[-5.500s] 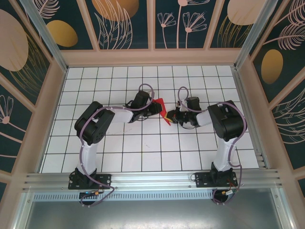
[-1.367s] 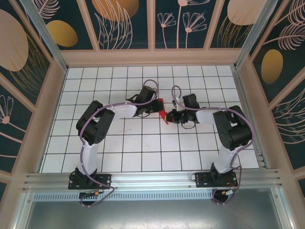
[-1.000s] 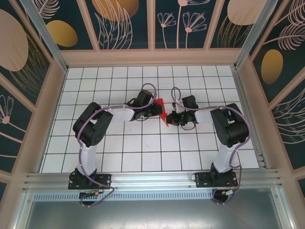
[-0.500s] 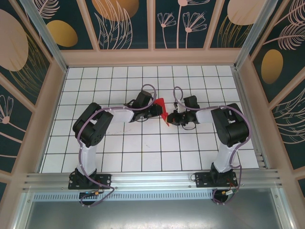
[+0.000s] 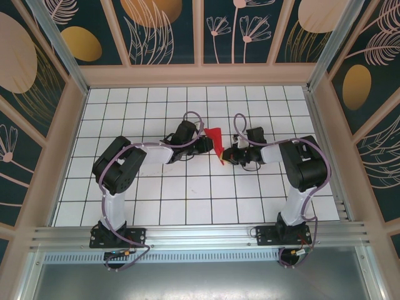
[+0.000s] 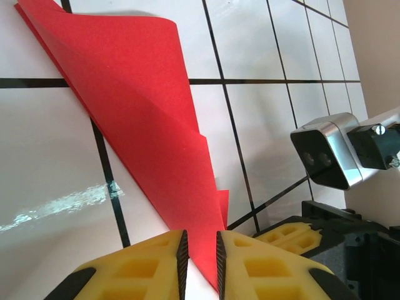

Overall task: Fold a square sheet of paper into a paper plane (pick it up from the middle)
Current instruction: Fold the wing for the fifth time at the center of the table.

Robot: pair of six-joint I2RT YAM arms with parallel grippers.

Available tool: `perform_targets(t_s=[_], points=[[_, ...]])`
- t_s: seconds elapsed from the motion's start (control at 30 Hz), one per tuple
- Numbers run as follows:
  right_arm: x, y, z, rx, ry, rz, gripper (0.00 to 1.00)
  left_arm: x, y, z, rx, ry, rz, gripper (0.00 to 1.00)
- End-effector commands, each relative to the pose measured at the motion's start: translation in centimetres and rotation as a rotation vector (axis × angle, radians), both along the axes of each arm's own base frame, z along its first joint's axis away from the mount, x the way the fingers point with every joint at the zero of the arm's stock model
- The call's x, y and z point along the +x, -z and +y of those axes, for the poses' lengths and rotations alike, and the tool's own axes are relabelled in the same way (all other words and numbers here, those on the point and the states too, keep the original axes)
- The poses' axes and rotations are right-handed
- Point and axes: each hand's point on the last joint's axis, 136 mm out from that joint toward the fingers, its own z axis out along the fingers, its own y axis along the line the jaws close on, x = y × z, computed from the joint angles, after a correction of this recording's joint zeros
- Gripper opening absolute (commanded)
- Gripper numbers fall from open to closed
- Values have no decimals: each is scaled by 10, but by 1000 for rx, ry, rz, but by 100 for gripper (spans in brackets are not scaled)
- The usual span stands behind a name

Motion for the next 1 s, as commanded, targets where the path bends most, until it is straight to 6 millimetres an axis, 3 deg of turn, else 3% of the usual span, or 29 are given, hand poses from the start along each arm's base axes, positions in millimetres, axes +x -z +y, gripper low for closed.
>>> perform_targets(t_s=[0.0, 0.4, 0.97], points=[[-1, -3, 0, 28, 2, 5, 2, -1, 2, -10, -30, 24, -2, 23], [-4, 0, -1, 43, 2, 28, 3, 6, 11, -27, -29, 53, 5, 21], [-4, 3, -2, 36, 0, 36, 6, 14, 33, -34, 22, 61, 34, 21]])
